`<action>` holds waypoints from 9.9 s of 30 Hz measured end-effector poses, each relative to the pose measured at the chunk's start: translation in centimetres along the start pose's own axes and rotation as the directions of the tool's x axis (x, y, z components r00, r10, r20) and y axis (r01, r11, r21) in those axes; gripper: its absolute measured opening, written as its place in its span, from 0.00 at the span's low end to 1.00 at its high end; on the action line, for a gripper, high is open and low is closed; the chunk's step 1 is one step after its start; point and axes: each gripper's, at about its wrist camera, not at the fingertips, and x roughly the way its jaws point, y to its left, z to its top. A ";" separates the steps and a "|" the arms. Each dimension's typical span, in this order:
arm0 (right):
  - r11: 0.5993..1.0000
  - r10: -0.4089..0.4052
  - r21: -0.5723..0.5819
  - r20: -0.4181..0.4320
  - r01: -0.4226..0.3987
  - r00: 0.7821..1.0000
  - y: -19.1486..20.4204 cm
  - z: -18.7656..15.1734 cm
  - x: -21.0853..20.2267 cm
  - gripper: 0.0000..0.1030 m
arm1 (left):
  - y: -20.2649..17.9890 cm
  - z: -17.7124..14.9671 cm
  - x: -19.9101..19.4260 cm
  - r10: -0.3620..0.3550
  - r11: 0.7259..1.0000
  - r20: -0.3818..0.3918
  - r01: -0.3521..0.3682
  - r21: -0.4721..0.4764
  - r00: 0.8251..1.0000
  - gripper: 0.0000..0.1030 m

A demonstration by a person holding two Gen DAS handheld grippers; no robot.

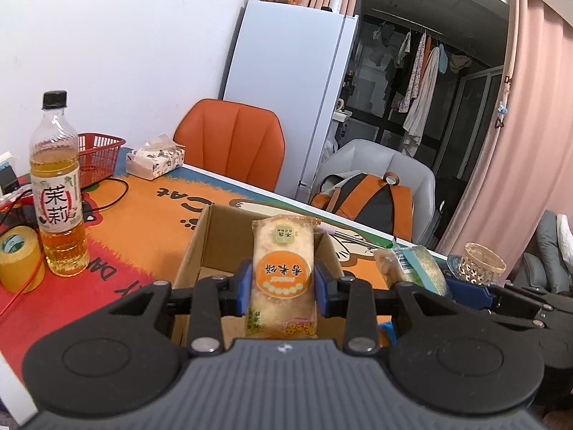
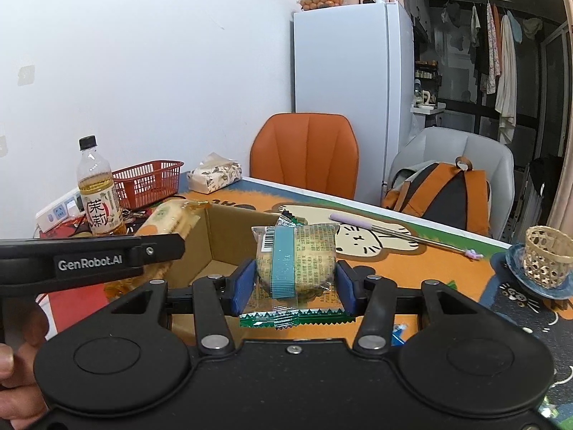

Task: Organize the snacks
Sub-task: 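Carry both packs over the cardboard box and open both tools to drop them, then return to the pile, grasp the peanut pack with left tool while right grasps blue candy bag, then carry both snacks over the box and open both tools to release them, then move both tools back toward the remaining snacks on the table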

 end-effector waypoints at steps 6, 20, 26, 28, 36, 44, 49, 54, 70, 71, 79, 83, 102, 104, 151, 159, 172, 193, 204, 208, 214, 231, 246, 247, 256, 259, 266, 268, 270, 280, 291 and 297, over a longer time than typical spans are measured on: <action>1.000 0.008 0.026 -0.018 -0.007 1.000 0.4 0.3 1.8 0.47 | 0.9 0.2 2.4 -0.010 1.000 -0.034 0.010 -0.018 0.999 0.33; 0.998 0.045 0.055 -0.044 -0.042 0.998 0.8 0.8 5.1 0.47 | 2.9 0.5 3.8 0.051 0.996 -0.038 -0.054 -0.072 0.998 0.45; 0.991 0.093 0.105 -0.036 -0.089 0.995 0.6 0.8 5.4 0.48 | 3.7 0.5 2.3 0.071 0.991 -0.016 -0.072 -0.114 0.997 0.51; 0.988 0.093 0.129 -0.028 -0.088 0.995 0.4 1.0 5.4 0.49 | 3.9 0.4 1.9 0.077 0.989 -0.010 -0.078 -0.129 0.997 0.55; 0.987 0.062 0.152 -0.028 -0.057 0.998 -0.4 0.4 3.8 0.66 | 3.2 -0.3 0.7 0.093 0.987 0.001 -0.092 -0.132 0.996 0.77; 0.982 0.004 0.190 -0.014 -0.001 1.000 -1.8 -0.7 1.4 0.89 | 2.9 -1.3 -0.6 0.112 0.981 0.006 -0.109 -0.158 0.994 0.85; 0.978 -0.021 0.206 -0.010 0.023 1.000 -2.5 -1.4 -0.1 0.91 | 2.8 -1.8 -1.4 0.110 0.978 0.002 -0.108 -0.179 0.994 0.94; 0.974 -0.031 0.226 0.000 0.030 1.000 -3.4 -2.1 -1.6 0.95 | 2.1 -2.3 -2.3 0.124 0.978 0.015 -0.119 -0.168 0.992 0.95; 0.953 -0.097 0.291 0.027 0.085 0.995 -7.4 -4.2 -5.8 1.00 | -1.3 -3.3 -3.7 0.056 0.991 -0.009 -0.057 -0.123 0.998 0.96; 0.950 -0.096 0.299 0.024 0.085 0.995 -7.8 -4.4 -6.0 1.00 | -1.5 -3.4 -3.7 0.050 0.991 -0.009 -0.051 -0.120 0.999 0.96; 0.947 -0.110 0.308 0.025 0.097 0.994 -9.7 -5.6 -7.8 1.00 | -3.7 -4.2 -4.0 0.005 0.996 -0.011 -0.006 -0.093 1.000 0.96; 0.943 -0.129 0.314 0.024 0.114 0.991 -10.7 -6.3 -8.7 1.00 | -4.7 -4.8 -3.9 -0.030 0.996 -0.022 0.028 -0.080 0.999 0.99; 0.903 -0.245 0.346 -0.066 0.253 0.967 -16.3 -10.2 -10.4 0.99 | -10.3 -8.1 -1.6 -0.174 0.984 -0.114 0.176 0.014 0.978 0.99; 0.903 -0.244 0.346 -0.073 0.254 0.967 -16.7 -10.5 -10.3 0.98 | -10.8 -8.4 -1.3 -0.182 0.982 -0.117 0.186 0.025 0.976 0.97; 0.901 -0.210 0.339 -0.203 0.270 0.956 -21.0 -13.4 -4.2 0.48 | -16.1 -12.9 9.2 -0.073 0.986 -0.257 0.108 0.127 0.964 0.76; 0.897 -0.223 0.341 -0.205 0.282 0.953 -20.4 -13.2 -4.5 0.45 | -14.5 -12.8 8.4 -0.128 0.985 -0.248 0.152 0.080 0.960 0.48; 0.894 -0.233 0.351 -0.163 0.277 0.959 -19.8 -12.2 -6.1 0.41 | -14.0 -11.3 5.9 -0.155 0.983 -0.196 0.171 0.067 0.968 0.48; 0.950 -0.157 0.267 -0.046 0.164 0.987 -13.6 -6.5 -5.5 0.41 | -10.7 -5.4 0.7 -0.141 0.990 -0.012 0.141 0.025 0.990 0.48; 0.964 -0.122 0.239 -0.011 0.120 0.993 -10.3 -4.0 -4.3 0.41 | -7.2 -2.9 -0.2 -0.100 0.995 0.044 0.100 -0.009 0.994 0.48; 0.969 -0.111 0.222 -0.006 0.110 0.994 -9.2 -3.2 -3.7 0.41 | -5.7 -2.5 -0.1 -0.082 0.996 0.047 0.084 -0.030 0.995 0.48; 0.978 -0.094 0.185 0.002 0.092 0.996 -7.4 -2.1 -2.7 0.41 | -3.7 -2.1 0.2 -0.058 0.997 0.046 0.061 -0.052 0.997 0.48; 0.988 -0.066 0.137 -0.011 0.067 0.998 -4.3 -0.2 0.2 0.41 | 1.2 -1.2 2.5 -0.018 0.991 0.018 0.020 -0.136 1.000 0.48; 0.994 0.011 0.106 -0.004 -0.010 1.000 -1.3 1.6 2.7 0.41 | 3.9 -0.1 1.5 0.036 0.979 0.025 -0.030 -0.199 0.999 0.63; 0.994 0.018 0.106 -0.004 -0.018 1.000 -1.1 1.8 2.9 0.41 | 4.0 0.0 1.3 0.042 0.979 0.027 -0.035 -0.199 0.999 0.63; 0.991 0.083 0.106 0.024 -0.086 0.996 0.3 3.3 4.3 0.53 | 5.0 0.0 0.5 0.074 0.976 0.030 -0.066 -0.209 0.997 0.66; 0.991 0.068 0.117 0.037 -0.072 0.997 0.2 3.5 4.1 0.63 | 5.2 -0.1 0.4 0.077 0.976 0.027 -0.070 -0.206 0.997 0.67; 0.989 0.051 0.139 0.008 -0.052 0.999 -1.0 2.6 3.2 0.63 | 4.9 -0.2 0.3 0.090 0.973 0.024 -0.083 -0.215 0.996 0.73; 0.989 0.052 0.141 0.003 -0.052 0.999 -1.2 2.4 2.9 0.63 | 4.7 -0.3 0.3 0.095 0.973 0.023 -0.088 -0.215 0.995 0.75; 0.988 0.049 0.143 0.000 -0.049 0.999 -1.4 2.1 2.6 0.64 | 4.4 -0.4 0.2 0.104 0.973 0.023 -0.097 -0.212 0.994 0.78; 0.985 0.013 0.170 -0.015 -0.011 1.000 -3.4 0.4 0.5 0.76 | 2.5 -1.0 -0.1 0.112 0.976 0.019 -0.107 -0.192 0.993 0.84; 0.983 -0.033 0.180 -0.010 0.035 0.999 -5.2 -1.2 -2.1 0.94 | -0.1 -1.9 -0.5 0.120 0.982 0.000 -0.119 -0.145 0.993 0.93; 0.981 -0.056 0.187 -0.014 0.058 0.998 -6.4 -2.3 -3.4 1.00 | -1.4 -2.6 -0.9 0.129 0.984 -0.002 -0.128 -0.122 0.992 0.95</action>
